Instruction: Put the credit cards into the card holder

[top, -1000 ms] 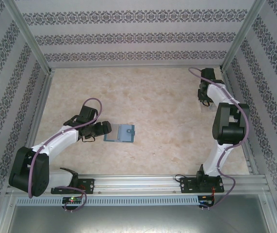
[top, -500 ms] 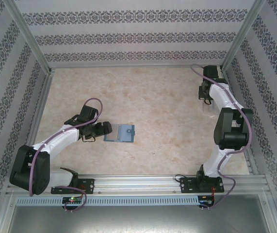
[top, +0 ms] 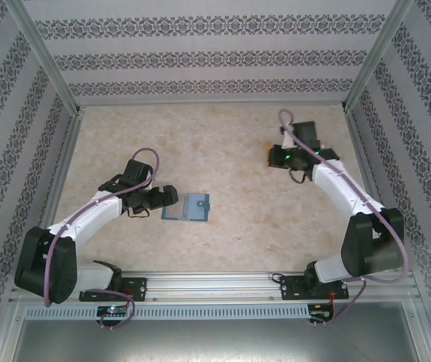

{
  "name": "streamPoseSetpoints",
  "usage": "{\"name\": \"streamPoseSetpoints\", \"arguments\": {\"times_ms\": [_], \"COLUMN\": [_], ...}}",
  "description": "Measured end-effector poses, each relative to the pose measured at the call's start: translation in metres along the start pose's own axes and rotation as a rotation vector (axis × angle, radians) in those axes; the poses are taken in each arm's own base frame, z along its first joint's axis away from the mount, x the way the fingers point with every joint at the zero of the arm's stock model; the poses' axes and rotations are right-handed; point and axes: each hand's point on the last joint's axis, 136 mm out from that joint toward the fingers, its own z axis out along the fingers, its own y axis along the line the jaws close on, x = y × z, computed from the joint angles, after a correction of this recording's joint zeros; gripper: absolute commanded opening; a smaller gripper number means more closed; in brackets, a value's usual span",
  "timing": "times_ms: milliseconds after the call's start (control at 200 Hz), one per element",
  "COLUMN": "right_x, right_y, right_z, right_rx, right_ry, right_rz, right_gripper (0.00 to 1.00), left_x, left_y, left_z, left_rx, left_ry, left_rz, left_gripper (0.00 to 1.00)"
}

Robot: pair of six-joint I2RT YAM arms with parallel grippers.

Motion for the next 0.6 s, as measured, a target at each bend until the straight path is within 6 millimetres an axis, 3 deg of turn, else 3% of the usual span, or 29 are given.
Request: {"name": "streamPoseSetpoints", "arguments": {"times_ms": [120,210,290,385,530,600], "right_x": [0.065,0.097,0.110,0.111,0.120,0.128], "right_y": [0.059,0.094,0.111,0.123,0.128,0.126], "right_z": [0.017,0.023,0.027,0.038,0.062,0.074], "right_rx": [-0.122,-0.199,-0.237,-0.271,-0.292,-0.291], "right_ry": [0.056,0.064,0.056,0.038,0.059,0.083], "right_rz": [-0.016,-0.014,0.018,0.067,0.140,0.174], "right_gripper": [0.00,0.00,0.00,0.00,0.00,0.00], "left_x": [0.008,0.014,0.016,0.017,0.023,0.025], "left_y": [-0.004,-0.007,-0.011,-0.018,-0.023,-0.025], "left_z": [0.009,0.013,0.017,0.021,0.026,0.028], "left_rx": [0.040,0.069,0.100,0.158,0.219,0.238], "left_ry": [0.051,0.076,0.089,0.091,0.102,0.099], "left_rz": [-0.026,-0.042,-0.054,-0.076,-0.115,-0.128], "left_gripper": [1.00,1.00,0.97,0.90,0.60,0.51]}}
